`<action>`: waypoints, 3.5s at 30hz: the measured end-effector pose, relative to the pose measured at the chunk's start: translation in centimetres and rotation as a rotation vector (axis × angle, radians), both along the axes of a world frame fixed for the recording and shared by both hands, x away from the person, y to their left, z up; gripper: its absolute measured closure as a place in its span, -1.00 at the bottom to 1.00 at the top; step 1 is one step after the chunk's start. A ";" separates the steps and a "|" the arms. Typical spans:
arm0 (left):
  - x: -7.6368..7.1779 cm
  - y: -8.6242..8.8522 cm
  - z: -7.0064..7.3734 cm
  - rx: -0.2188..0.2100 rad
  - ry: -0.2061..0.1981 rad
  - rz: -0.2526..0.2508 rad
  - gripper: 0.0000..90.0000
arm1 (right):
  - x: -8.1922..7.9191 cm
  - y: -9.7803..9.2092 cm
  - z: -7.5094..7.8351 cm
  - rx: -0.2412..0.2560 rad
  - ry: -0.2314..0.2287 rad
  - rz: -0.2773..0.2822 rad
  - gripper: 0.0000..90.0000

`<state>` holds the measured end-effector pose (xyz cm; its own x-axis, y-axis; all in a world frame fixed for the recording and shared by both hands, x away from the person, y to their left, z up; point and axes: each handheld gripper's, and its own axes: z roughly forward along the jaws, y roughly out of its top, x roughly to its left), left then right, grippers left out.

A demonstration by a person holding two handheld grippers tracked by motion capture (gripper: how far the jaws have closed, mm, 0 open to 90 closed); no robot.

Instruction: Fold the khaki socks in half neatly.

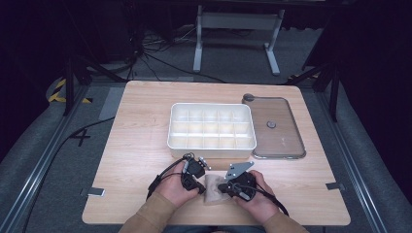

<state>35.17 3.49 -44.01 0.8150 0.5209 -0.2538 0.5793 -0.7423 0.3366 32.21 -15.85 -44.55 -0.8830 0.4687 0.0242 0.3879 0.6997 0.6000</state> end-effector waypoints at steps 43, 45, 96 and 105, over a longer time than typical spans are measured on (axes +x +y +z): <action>-1.0 -1.0 1.6 -0.119 -0.114 -0.057 0.88 | -0.8 -0.9 1.5 0.006 -0.066 -0.004 0.89; -1.0 -1.0 1.6 -0.112 -0.112 -0.061 0.88 | -0.9 -1.8 2.3 0.014 -0.078 -0.025 0.88; -1.4 -3.6 1.1 -0.124 -0.120 -0.113 0.82 | -0.5 -1.9 0.7 -0.110 0.013 -0.003 0.87; -1.4 -3.6 1.0 -0.123 -0.117 -0.103 0.82 | -0.3 -2.8 1.6 -0.062 0.001 -0.032 0.85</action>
<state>33.82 -0.12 -43.04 0.8903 0.4038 -0.2106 0.4536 -0.7448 0.4893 31.91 -18.63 -42.92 -0.8677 0.4971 -0.0052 0.4109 0.7231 0.5552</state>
